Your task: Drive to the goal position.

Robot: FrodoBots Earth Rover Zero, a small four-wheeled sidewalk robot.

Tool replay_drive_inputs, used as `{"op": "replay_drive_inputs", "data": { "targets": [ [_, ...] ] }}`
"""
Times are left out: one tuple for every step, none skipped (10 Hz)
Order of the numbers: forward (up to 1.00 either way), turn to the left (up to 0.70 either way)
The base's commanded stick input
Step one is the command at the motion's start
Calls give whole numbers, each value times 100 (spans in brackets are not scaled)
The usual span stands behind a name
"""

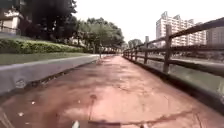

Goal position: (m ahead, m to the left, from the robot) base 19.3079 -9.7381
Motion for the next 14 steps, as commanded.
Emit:
{"op": "replay_drive_inputs", "data": {
  "targets": [
    [70, 0],
    [70, 0],
    [70, 0],
    [70, 0],
    [70, 0],
    [70, 0],
    [70, 0],
    [70, 0],
    [70, 0],
    [70, 0],
    [70, 0],
    [70, 0],
    [70, 0],
    [70, 0]
  ]
}}
